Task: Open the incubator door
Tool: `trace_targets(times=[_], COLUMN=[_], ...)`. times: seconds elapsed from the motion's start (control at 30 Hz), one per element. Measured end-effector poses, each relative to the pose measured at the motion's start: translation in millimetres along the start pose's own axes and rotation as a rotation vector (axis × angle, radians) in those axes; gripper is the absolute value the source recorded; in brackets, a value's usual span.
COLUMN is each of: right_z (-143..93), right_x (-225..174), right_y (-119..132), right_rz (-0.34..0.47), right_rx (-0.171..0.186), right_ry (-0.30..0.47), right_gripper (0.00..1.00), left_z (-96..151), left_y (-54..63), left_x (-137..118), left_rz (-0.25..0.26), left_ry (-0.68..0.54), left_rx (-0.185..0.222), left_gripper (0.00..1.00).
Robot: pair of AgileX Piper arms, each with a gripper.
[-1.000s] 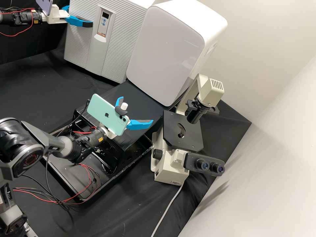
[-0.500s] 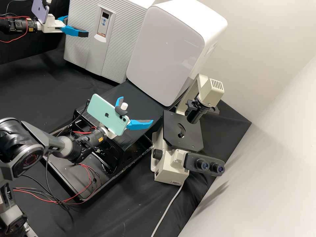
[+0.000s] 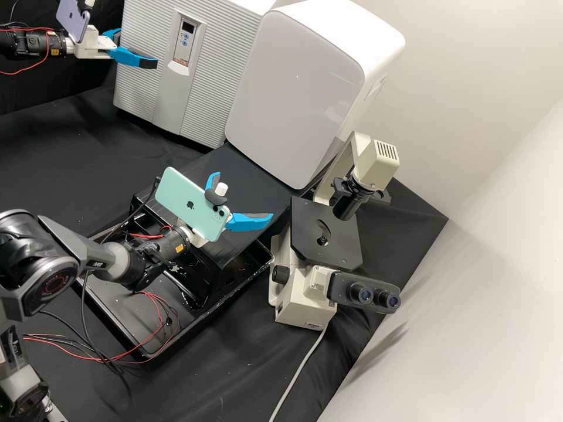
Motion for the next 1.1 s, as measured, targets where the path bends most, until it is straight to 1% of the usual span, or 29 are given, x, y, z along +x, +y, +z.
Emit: trace_targets(times=[0.13, 0.43, 0.53, 0.57, 0.6, 0.7, 0.87, 0.97, 1.1], right_z=[0.0, 0.0, 0.0, 0.0, 0.0, 0.0, 0.0, 0.0, 0.0], right_x=[0.0, 0.0, 0.0, 0.0, 0.0, 0.0, 0.0, 0.0, 0.0], right_y=[0.0, 0.0, 0.0, 0.0, 0.0, 0.0, 0.0, 0.0, 0.0], right_rz=[0.000, 0.000, 0.000, 0.000, 0.000, 0.000, 0.000, 0.000, 0.000], right_rx=[0.000, 0.000, 0.000, 0.000, 0.000, 0.000, 0.000, 0.000, 0.000], right_ry=[0.000, 0.000, 0.000, 0.000, 0.000, 0.000, 0.000, 0.000, 0.000], right_gripper=[1.00, 1.00, 1.00, 1.00, 1.00, 1.00, 1.00, 1.00, 1.00], left_z=[-1.5, -1.0, 0.7, 0.6, 1.9, 5.8, 9.2, 10.9, 15.7], left_y=[1.7, 2.0, 5.4, 4.8, 6.0, 9.7, 11.1, 10.4, 13.6], left_x=[-0.7, -0.7, -1.7, -2.3, -3.7, -7.4, -11.6, -14.1, -19.2], left_rz=[-0.006, -0.010, -0.008, -0.013, -0.012, -0.008, -0.009, -0.006, 0.005], left_ry=[-0.001, -0.004, -0.001, 0.003, 0.004, 0.003, 0.002, -0.003, -0.009], left_rx=[0.020, 0.028, 0.037, 0.037, 0.038, 0.053, 0.079, 0.071, 0.083], left_gripper=[1.00, 1.00, 1.00, 1.00, 0.00, 0.00, 0.00, 0.00, 0.00])
